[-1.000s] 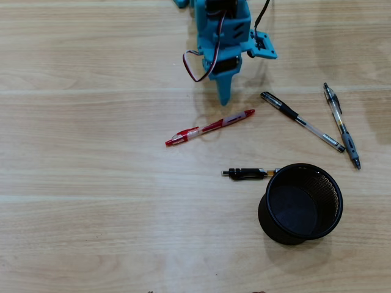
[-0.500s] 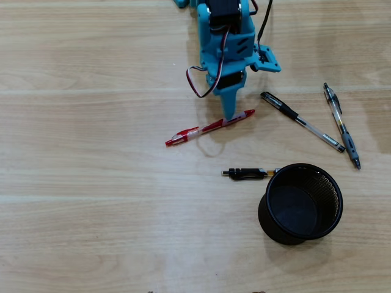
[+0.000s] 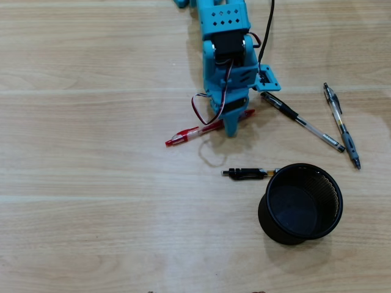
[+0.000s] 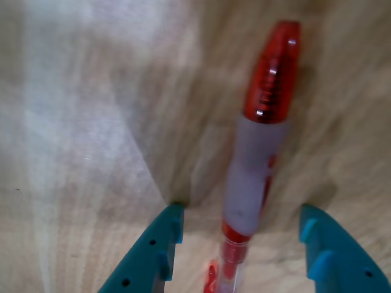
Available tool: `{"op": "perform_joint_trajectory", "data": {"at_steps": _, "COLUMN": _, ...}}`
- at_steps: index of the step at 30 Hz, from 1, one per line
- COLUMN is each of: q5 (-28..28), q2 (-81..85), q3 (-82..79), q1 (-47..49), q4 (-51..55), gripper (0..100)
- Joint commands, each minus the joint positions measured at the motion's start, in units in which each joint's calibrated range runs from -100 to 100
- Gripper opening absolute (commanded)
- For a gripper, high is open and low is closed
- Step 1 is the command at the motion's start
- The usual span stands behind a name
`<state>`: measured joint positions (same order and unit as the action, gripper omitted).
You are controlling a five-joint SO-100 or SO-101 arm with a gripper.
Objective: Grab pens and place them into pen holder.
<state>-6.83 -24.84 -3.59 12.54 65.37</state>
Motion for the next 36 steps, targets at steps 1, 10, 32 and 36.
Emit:
{"op": "perform_joint_trajectory", "data": {"at_steps": 1, "q5": -0.22, "q2": -2.04, "q3": 0.28, "q1": -0.60, "q4": -0.70, "gripper": 16}}
{"op": "perform_joint_trajectory", "data": {"at_steps": 10, "q5": 0.09, "q2": -1.19, "q3": -0.17, "q1": -0.04, "q4": -0.53, "gripper": 2}}
{"op": "perform_joint_trajectory", "data": {"at_steps": 32, "q5": 48.23, "q2": 23.57, "q3": 37.67, "q1": 9.08, "q4": -21.33, "gripper": 2}}
{"op": "perform_joint_trajectory", "data": {"at_steps": 36, "q5": 55.34, "q2": 15.29, "q3": 32.42, "q1": 11.90, "q4": -46.77, "gripper": 2}}
